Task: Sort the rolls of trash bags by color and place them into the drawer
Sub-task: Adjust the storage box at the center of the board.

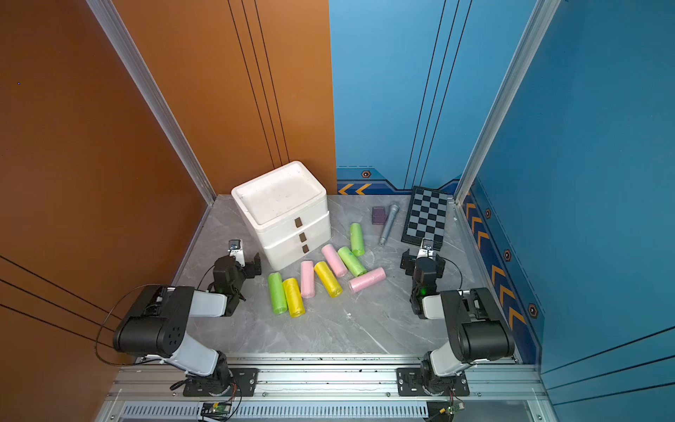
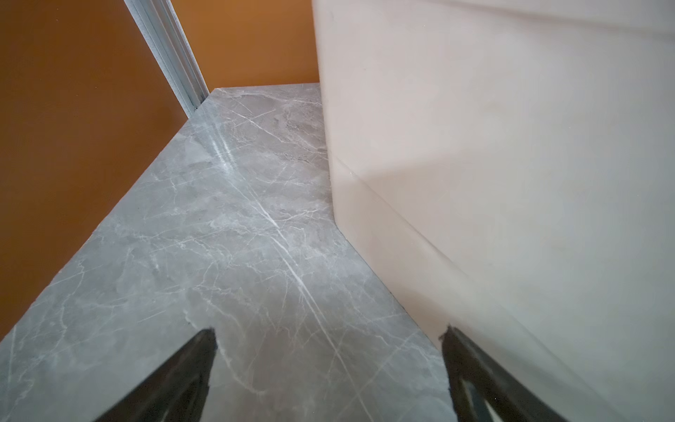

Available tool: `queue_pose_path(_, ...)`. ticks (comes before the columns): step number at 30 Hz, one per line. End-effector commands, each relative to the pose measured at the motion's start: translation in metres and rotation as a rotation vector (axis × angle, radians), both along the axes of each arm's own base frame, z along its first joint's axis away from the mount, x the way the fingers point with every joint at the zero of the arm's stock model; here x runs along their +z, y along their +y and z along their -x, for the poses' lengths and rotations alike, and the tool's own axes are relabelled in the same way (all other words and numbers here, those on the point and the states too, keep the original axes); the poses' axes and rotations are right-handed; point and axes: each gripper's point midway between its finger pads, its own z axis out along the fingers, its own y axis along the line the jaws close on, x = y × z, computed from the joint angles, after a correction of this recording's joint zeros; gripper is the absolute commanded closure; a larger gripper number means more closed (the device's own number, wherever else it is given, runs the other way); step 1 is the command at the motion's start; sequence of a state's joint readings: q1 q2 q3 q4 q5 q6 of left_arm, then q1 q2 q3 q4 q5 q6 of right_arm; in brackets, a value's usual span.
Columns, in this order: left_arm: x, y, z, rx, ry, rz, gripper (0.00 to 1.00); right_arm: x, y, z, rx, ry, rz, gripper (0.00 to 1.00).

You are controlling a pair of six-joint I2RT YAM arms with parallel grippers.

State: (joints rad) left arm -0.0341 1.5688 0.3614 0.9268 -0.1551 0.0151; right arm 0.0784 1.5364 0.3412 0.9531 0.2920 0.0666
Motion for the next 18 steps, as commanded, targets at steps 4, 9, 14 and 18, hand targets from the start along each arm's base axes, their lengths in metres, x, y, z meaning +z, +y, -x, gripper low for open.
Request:
queue_pose_path(4, 0.0075, -0.0044, -0.0051, -0.021, -0.019, -0.004, 0.02, -0.0006, -0.0011, -0.0036, 0.003, 0.01, 0.001, 0.0)
queue_pose_path(9, 0.0076, -0.0047, -0.0047, -0.022, -0.019, -0.004, 0.02, -0.002, -0.0012, -0.0056, 0.018, 0.019, -0.017, 0.0)
queue_pose_path(14, 0.007, -0.0005, -0.0048, -0.001, -0.018, -0.001, 0.02, -0.0019, -0.0012, -0.0052, 0.018, 0.017, -0.016, 0.0)
queue_pose_path(18, 0.0076, -0.0008, -0.0048, -0.001, -0.02, 0.0, 0.02, -0.0019, -0.0012, -0.0048, 0.017, 0.016, -0.016, 0.0)
